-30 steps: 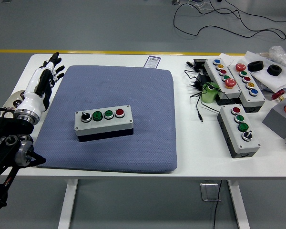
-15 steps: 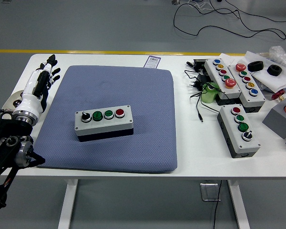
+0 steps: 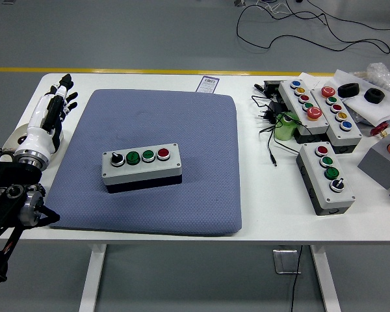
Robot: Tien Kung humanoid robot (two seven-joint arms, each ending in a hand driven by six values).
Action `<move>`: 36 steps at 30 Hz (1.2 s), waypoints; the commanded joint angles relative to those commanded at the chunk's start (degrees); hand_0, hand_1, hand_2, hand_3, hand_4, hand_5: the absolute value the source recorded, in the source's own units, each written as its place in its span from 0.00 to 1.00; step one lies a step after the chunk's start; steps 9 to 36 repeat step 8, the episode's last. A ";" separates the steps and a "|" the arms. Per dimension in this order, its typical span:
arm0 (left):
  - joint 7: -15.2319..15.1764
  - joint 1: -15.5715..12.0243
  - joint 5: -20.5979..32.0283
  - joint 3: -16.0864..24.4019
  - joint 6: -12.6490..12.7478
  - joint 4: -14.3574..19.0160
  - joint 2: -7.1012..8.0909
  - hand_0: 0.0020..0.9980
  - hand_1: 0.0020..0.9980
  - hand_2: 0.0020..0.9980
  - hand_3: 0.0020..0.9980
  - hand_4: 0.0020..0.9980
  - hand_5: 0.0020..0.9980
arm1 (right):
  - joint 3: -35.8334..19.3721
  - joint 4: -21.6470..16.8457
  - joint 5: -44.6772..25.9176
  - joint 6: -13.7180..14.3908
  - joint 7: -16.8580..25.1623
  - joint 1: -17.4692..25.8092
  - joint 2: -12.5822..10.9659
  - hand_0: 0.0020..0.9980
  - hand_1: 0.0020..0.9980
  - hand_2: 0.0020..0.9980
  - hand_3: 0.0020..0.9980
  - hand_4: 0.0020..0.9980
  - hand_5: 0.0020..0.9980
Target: Pick up the button,place it on the desk,press the button,press the button
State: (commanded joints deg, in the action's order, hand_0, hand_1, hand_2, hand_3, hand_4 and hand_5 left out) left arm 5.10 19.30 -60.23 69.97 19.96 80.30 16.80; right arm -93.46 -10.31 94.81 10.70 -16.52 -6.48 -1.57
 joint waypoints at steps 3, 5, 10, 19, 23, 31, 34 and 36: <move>0.15 0.03 -0.10 0.03 0.01 -0.01 -0.03 0.92 0.95 1.00 1.00 0.62 1.00 | 0.03 0.00 0.02 -0.01 0.07 -0.01 -0.05 0.65 0.65 0.68 0.60 0.44 0.32; 0.02 0.05 0.02 0.02 -0.13 -0.03 -0.01 0.92 0.95 1.00 1.00 0.62 1.00 | 0.05 0.00 -0.01 0.00 0.10 -0.04 -0.05 0.65 0.65 0.68 0.60 0.44 0.32; -0.08 0.03 0.15 0.06 -0.26 -0.04 0.01 0.92 0.95 1.00 1.00 0.62 1.00 | 0.12 0.00 -0.11 0.01 0.13 -0.07 -0.05 0.65 0.65 0.68 0.60 0.44 0.32; -0.08 0.03 0.15 0.06 -0.26 -0.04 0.01 0.92 0.95 1.00 1.00 0.62 1.00 | 0.12 0.00 -0.11 0.01 0.13 -0.07 -0.05 0.65 0.65 0.68 0.60 0.44 0.32; -0.08 0.03 0.15 0.06 -0.26 -0.04 0.01 0.92 0.95 1.00 1.00 0.62 1.00 | 0.12 0.00 -0.11 0.01 0.13 -0.07 -0.05 0.65 0.65 0.68 0.60 0.44 0.32; -0.08 0.03 0.15 0.06 -0.26 -0.04 0.01 0.92 0.95 1.00 1.00 0.62 1.00 | 0.12 0.00 -0.11 0.01 0.13 -0.07 -0.05 0.65 0.65 0.68 0.60 0.44 0.32; -0.08 0.03 0.15 0.06 -0.26 -0.04 0.01 0.92 0.95 1.00 1.00 0.62 1.00 | 0.12 0.00 -0.11 0.01 0.13 -0.07 -0.05 0.65 0.65 0.68 0.60 0.44 0.32; -0.08 0.03 0.15 0.06 -0.26 -0.04 0.01 0.92 0.95 1.00 1.00 0.62 1.00 | 0.12 0.00 -0.11 0.01 0.13 -0.07 -0.05 0.65 0.65 0.68 0.60 0.44 0.32</move>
